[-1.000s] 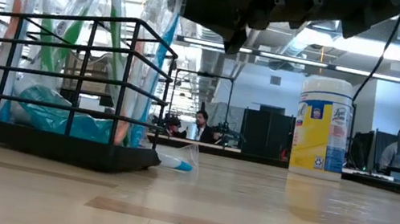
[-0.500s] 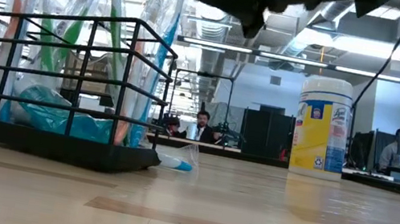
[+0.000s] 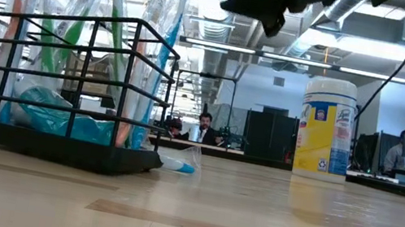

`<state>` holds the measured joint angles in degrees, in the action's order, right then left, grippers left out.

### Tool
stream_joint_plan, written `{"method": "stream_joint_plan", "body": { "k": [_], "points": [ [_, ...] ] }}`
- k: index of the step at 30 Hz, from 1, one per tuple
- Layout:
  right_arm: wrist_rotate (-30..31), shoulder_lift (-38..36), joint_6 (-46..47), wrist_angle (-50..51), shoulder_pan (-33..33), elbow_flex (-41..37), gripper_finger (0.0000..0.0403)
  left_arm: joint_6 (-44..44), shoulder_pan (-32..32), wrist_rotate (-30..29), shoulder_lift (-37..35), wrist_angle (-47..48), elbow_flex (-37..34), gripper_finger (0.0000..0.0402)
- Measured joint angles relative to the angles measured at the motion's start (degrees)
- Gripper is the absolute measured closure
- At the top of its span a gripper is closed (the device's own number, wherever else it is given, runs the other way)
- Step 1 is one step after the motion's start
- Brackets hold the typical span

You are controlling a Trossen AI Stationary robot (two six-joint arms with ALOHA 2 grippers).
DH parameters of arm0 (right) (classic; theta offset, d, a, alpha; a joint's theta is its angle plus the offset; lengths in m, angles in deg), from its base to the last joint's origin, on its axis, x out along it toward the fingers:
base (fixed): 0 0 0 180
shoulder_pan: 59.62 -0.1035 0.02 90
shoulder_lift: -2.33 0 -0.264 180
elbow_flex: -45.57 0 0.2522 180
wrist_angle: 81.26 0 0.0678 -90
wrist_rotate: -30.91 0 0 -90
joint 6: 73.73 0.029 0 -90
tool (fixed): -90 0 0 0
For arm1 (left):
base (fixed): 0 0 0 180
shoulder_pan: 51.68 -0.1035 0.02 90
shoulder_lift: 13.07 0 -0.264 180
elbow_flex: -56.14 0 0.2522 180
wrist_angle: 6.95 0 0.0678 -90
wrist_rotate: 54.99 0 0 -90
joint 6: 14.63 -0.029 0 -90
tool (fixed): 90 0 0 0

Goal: Pick & Place toothbrushing station
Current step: Put the blue toothbrush into the mesh organizer

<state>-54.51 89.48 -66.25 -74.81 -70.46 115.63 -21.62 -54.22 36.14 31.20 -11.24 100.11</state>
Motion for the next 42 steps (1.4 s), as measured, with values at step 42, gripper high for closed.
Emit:
{"method": "stream_joint_plan", "body": {
  "k": [42],
  "points": [
    [0.0, 20.2, 15.9, -1.6, -5.9, 0.6, 0.0275, 0.0, 0.0, 0.0, 0.0, 0.0, 0.0, 0.0327]
  ]
}}
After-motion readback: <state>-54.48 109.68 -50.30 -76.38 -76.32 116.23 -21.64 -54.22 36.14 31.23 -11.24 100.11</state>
